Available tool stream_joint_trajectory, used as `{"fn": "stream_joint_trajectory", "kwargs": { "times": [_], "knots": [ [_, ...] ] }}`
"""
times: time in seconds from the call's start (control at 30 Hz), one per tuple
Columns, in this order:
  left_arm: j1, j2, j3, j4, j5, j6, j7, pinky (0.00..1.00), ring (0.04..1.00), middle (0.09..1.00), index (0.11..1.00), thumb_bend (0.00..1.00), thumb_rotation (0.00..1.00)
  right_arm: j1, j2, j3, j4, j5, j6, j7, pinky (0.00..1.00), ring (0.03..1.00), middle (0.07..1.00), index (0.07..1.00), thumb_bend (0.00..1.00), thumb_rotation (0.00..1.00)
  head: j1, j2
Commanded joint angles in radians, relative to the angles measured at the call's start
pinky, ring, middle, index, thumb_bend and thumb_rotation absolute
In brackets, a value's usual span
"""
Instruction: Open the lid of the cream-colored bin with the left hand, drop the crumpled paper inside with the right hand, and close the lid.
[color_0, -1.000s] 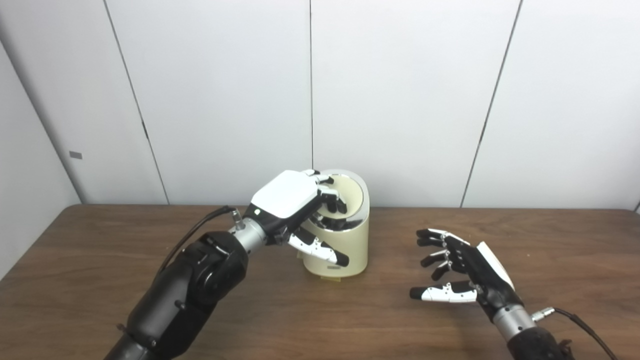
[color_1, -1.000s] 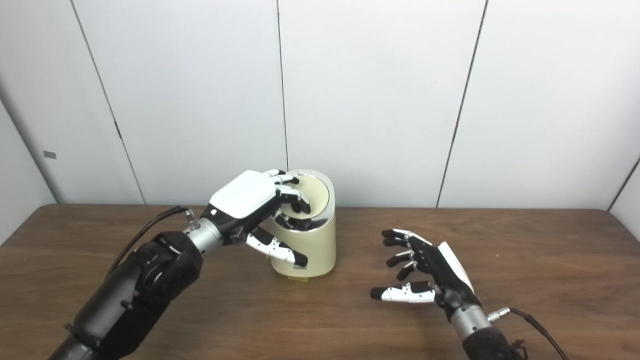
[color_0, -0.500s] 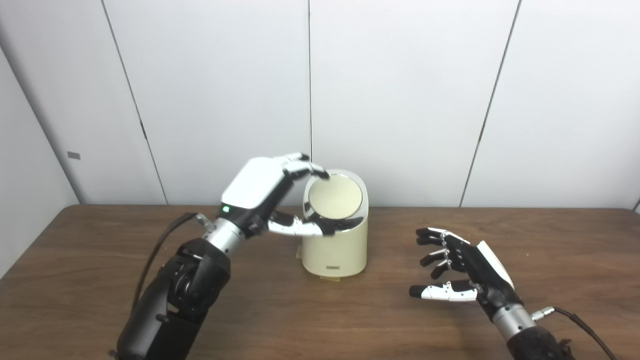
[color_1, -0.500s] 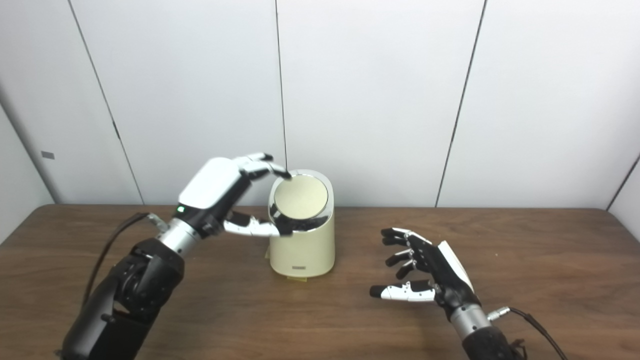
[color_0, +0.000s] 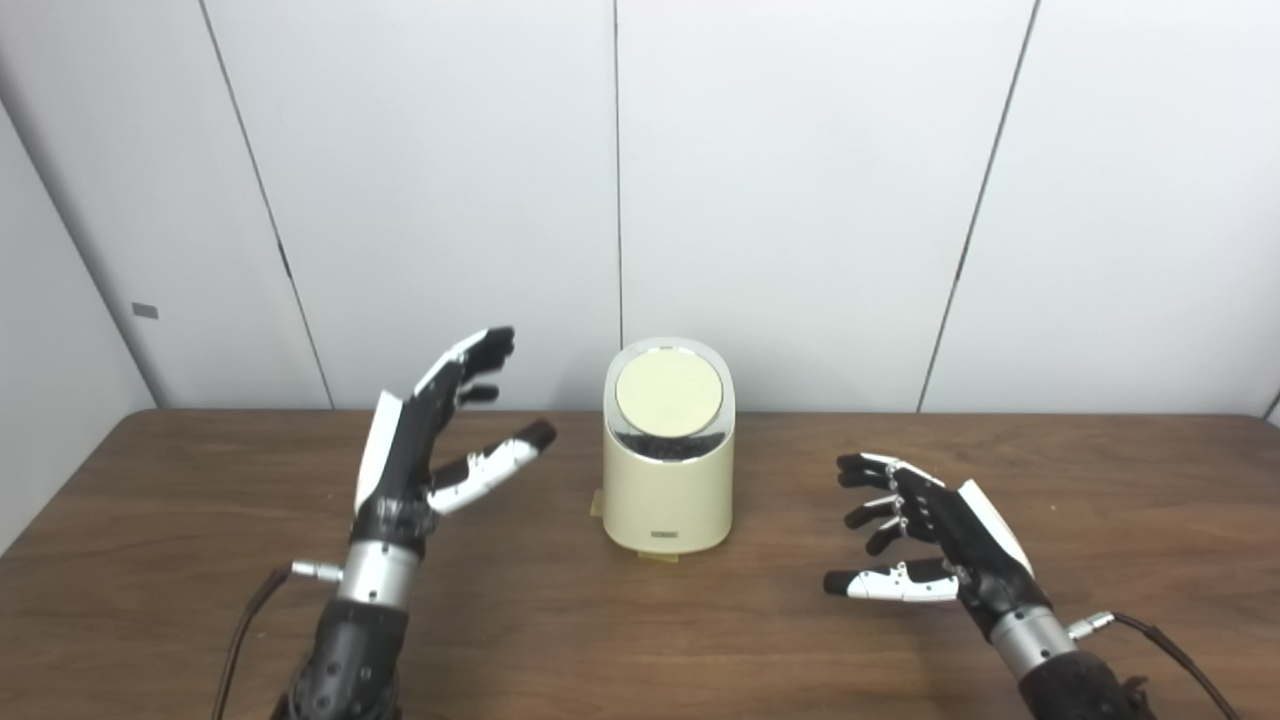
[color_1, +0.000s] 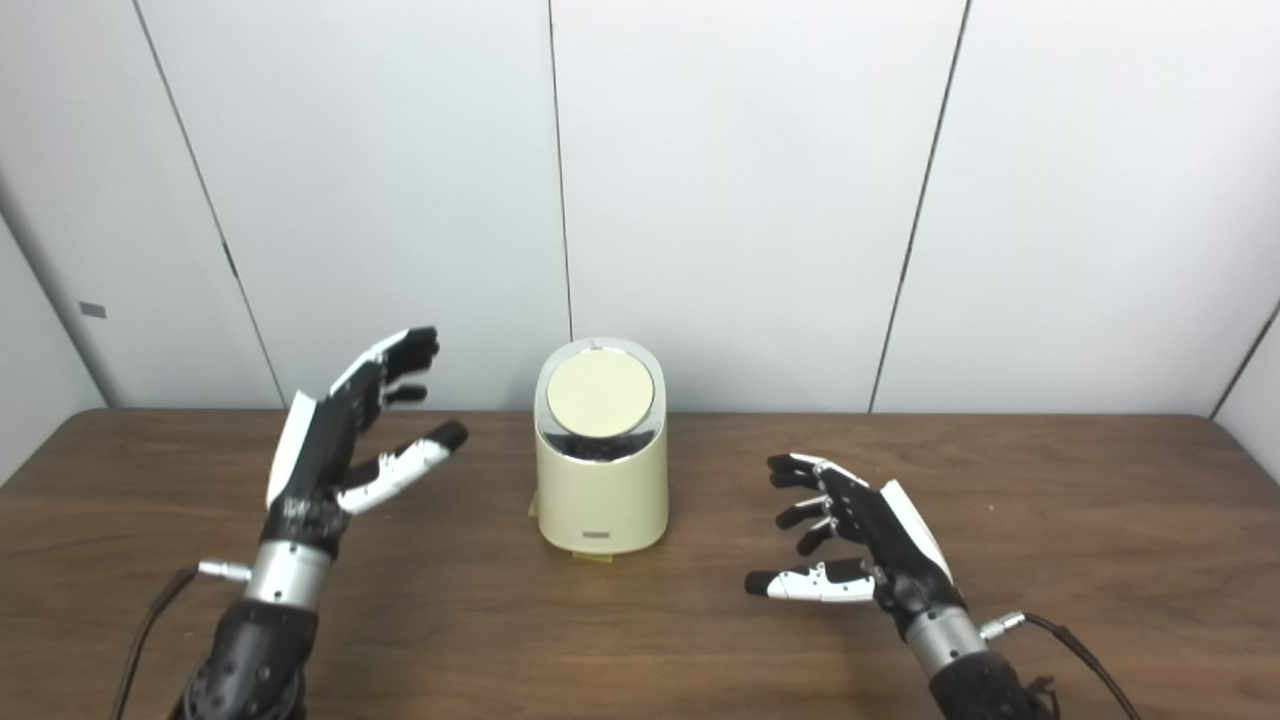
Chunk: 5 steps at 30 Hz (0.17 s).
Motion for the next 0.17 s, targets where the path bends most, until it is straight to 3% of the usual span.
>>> {"fn": "stream_joint_trajectory", "kwargs": {
  "times": [0.0, 0.13],
  "knots": [
    [-0.005, -0.004, 0.003, 0.017, -0.032, -0.037, 0.008, 0.74, 0.815, 0.845, 0.886, 0.81, 0.49, -0.041, -0.009, -0.016, -0.016, 0.018, -0.06, -0.019, 0.49, 0.646, 0.796, 0.798, 0.76, 0.16, -0.002, 0.0],
    [0.03, -0.015, -0.001, 0.065, -0.078, -0.059, -0.001, 0.75, 0.809, 0.847, 0.893, 0.81, 0.48, -0.04, -0.005, -0.024, -0.015, 0.013, -0.087, -0.038, 0.52, 0.69, 0.819, 0.813, 0.78, 0.22, -0.001, 0.0]
  ]
}}
